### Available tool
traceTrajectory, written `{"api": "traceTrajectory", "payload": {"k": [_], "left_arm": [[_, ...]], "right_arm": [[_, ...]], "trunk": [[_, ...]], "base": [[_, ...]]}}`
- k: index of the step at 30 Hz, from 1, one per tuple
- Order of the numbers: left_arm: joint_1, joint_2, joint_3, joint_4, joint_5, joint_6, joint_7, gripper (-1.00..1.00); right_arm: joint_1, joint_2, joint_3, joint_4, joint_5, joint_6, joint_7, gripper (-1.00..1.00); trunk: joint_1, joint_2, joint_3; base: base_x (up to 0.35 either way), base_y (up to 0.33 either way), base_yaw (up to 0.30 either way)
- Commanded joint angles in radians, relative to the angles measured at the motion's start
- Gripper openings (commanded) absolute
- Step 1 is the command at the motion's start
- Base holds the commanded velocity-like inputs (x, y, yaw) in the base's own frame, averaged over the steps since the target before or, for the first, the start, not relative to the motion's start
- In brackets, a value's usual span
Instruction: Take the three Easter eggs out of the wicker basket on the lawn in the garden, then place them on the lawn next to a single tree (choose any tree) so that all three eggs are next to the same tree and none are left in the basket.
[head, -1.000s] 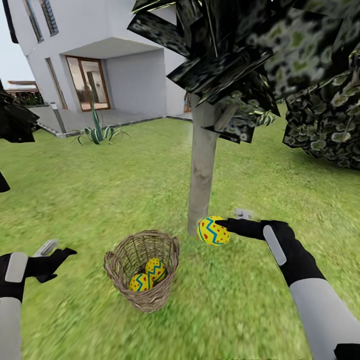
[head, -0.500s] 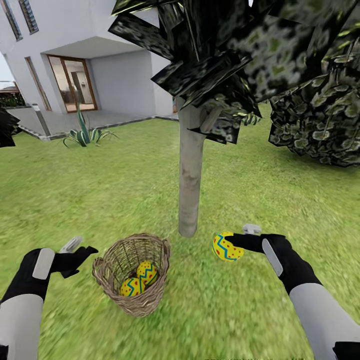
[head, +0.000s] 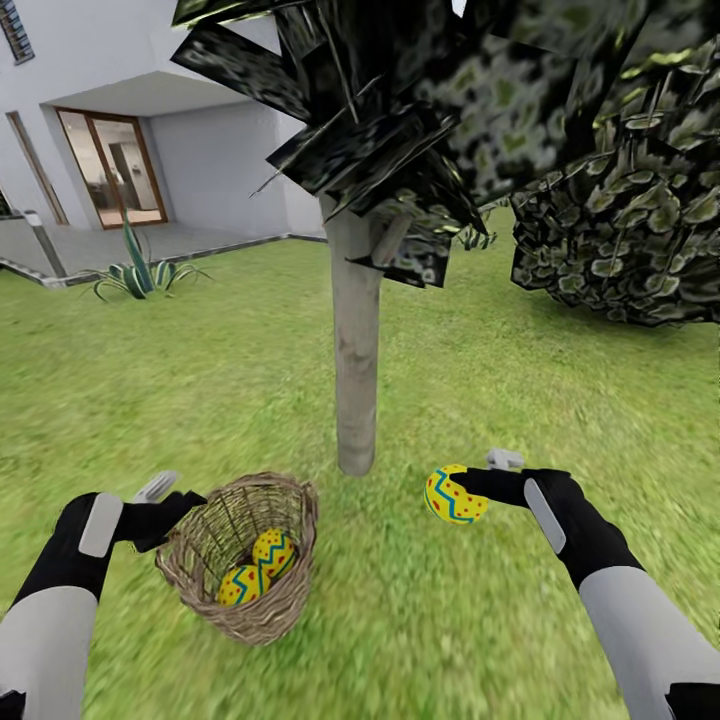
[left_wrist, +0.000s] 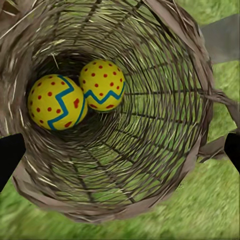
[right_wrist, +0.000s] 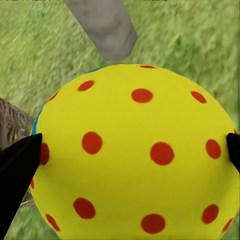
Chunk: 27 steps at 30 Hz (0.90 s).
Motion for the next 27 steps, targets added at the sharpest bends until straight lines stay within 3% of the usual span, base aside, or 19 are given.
{"api": "traceTrajectory", "payload": {"k": [1,15,25,27], "left_arm": [[-0.001,0.0,-0.003,-0.001,0.01,0.005,0.009,1.0],[-0.001,0.0,-0.008,-0.002,0.01,0.005,0.009,1.0],[-0.001,0.001,-0.006,-0.001,0.01,0.003,0.009,1.0],[-0.001,0.001,-0.005,0.0,0.01,0.003,0.009,1.0]], "right_arm": [[0.0,-0.001,0.002,0.0,0.0,0.003,0.001,-1.0],[0.0,0.0,0.002,0.001,0.0,0.003,0.0,-1.0],[0.0,0.001,0.003,0.001,0.003,0.003,-0.001,-1.0],[0.0,0.002,0.003,0.001,0.044,0.002,-0.001,-1.0]], "trunk": [[0.0,0.0,-0.001],[0.0,0.0,-0.001],[0.0,0.0,0.0],[0.0,0.0,0.0]], "base": [[0.147,-0.233,0.0],[0.137,-0.273,-0.203],[0.079,-0.247,0.047],[0.004,-0.014,0.27]]}}
